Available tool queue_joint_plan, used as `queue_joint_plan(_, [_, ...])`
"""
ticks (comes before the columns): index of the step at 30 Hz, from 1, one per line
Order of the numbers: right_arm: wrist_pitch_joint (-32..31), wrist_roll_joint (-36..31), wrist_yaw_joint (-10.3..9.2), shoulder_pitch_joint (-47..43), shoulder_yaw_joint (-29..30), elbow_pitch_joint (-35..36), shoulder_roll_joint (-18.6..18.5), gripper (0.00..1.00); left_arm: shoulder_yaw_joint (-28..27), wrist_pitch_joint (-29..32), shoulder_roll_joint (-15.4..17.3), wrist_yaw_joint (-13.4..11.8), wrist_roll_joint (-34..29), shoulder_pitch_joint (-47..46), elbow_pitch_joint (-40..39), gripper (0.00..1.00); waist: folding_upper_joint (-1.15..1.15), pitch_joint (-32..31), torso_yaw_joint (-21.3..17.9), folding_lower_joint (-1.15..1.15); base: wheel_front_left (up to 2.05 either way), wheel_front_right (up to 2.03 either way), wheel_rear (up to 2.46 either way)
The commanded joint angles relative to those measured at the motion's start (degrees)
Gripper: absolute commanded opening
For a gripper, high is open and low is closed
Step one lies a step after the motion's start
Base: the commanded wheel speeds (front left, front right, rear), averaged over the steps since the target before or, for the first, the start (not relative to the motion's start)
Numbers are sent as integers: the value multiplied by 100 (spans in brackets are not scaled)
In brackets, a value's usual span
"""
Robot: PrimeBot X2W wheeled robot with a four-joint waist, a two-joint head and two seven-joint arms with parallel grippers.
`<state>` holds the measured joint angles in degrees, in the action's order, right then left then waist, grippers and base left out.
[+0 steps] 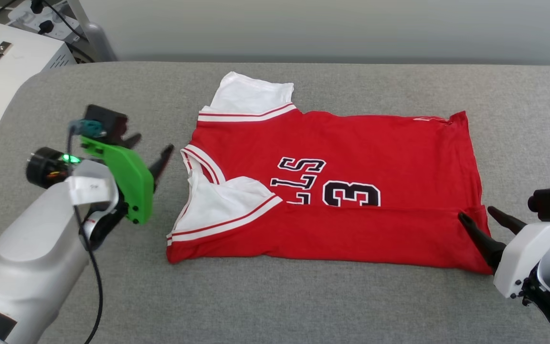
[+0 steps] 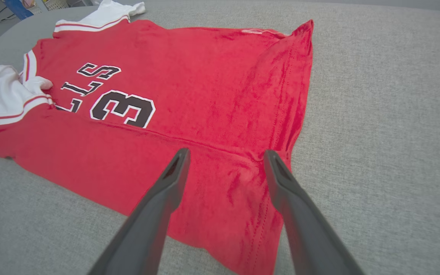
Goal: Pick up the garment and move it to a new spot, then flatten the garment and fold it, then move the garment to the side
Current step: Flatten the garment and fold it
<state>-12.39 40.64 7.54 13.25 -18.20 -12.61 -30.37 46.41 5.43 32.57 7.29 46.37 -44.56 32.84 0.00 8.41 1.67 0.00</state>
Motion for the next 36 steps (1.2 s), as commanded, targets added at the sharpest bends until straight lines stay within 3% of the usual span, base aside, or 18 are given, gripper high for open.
queue_joint_plan(1, [-55,-26,-5,-101,28,33,-10,100,121,439,23,16,241,-99,-127,100,0,-41,27,0,0,0,0])
queue_joint_plan(5, [-202,-33,-5,-157,57,93,-5,100,398,1745,138,18,857,-184,-431,100,0,-43,16,0,0,0,0])
queue_joint_plan(12, [-414,-3,-5,-201,57,179,23,100,852,3136,263,19,1384,-41,-543,100,0,50,-92,0,0,0,0])
queue_joint_plan(20, [-507,-8,-5,-65,23,226,72,100,1088,3324,286,-4,1407,310,-166,100,0,310,-288,0,0,0,0])
queue_joint_plan(27, [-492,-66,-5,121,-13,283,42,100,1180,3116,65,-2,1462,537,386,100,0,415,-365,0,0,0,0])
queue_joint_plan(29, [-482,-114,-5,177,13,337,-39,100,1214,3009,15,6,1454,529,439,0,0,367,-349,0,0,0,0])
queue_joint_plan(36, [-988,-239,-5,361,83,707,-550,100,1383,2605,109,17,1327,398,134,0,0,129,-258,0,0,0,0])
